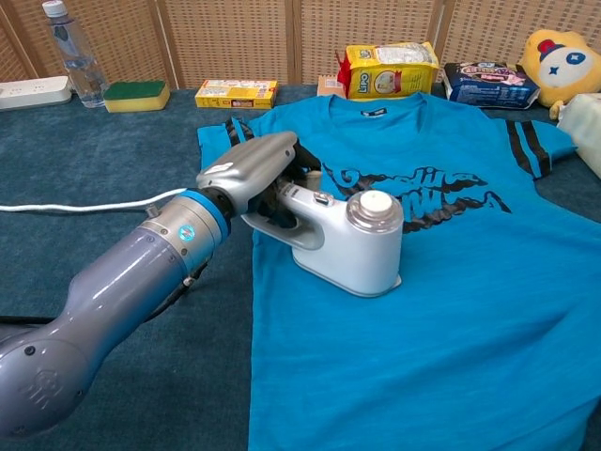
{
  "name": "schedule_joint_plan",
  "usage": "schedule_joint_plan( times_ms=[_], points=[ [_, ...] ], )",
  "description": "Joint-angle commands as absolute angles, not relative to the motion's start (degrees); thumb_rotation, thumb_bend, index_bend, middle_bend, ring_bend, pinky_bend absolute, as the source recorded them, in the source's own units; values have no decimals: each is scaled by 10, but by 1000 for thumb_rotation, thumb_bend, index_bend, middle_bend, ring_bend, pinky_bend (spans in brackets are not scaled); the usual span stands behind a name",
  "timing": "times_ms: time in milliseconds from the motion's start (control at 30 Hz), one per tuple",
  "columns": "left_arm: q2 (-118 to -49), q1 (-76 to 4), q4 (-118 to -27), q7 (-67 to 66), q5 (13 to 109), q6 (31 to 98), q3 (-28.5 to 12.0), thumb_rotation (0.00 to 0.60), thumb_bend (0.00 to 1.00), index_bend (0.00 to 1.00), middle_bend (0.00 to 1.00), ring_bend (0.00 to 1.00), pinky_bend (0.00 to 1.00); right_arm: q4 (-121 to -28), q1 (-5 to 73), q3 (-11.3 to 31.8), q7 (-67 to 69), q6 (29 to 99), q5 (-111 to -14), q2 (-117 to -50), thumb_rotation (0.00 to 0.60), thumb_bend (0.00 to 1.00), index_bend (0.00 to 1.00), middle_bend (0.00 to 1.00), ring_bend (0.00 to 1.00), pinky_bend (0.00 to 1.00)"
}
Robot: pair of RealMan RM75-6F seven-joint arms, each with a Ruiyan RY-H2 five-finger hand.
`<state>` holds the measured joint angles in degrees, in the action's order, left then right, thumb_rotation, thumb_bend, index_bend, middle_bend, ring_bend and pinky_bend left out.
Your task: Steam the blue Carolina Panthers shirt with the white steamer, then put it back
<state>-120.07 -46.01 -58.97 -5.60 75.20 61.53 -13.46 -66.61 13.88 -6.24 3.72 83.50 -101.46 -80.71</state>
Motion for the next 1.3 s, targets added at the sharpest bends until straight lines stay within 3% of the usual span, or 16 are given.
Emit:
schedule_joint_plan(
  times_ms=[33, 367, 533, 1300],
  points=[
    [-1194, -453, -607, -47, 768, 618, -117, 600, 411, 678, 757, 676, 743, -666, 138, -62, 37, 836, -1015, -807, 600, 595, 567, 570, 656, 797],
    [-1162, -431, -668, -30, 818, 631, -65, 600, 411, 678, 756, 676, 743, -667, 140, -62, 35, 830, -1015, -809, 600, 594, 566, 570, 656, 798],
    [-1164, -430, -651, -37, 838, 638, -56, 600, 411, 677, 756, 676, 743, -667, 141, -62, 35, 829, -1014, -809, 600, 595, 567, 570, 656, 798],
    [-1228, -471, -488, -13, 802, 622, -141, 600, 410, 677, 756, 676, 743, -662, 138, -60, 39, 825, -1007, -807, 600, 594, 567, 570, 657, 798]
  ],
)
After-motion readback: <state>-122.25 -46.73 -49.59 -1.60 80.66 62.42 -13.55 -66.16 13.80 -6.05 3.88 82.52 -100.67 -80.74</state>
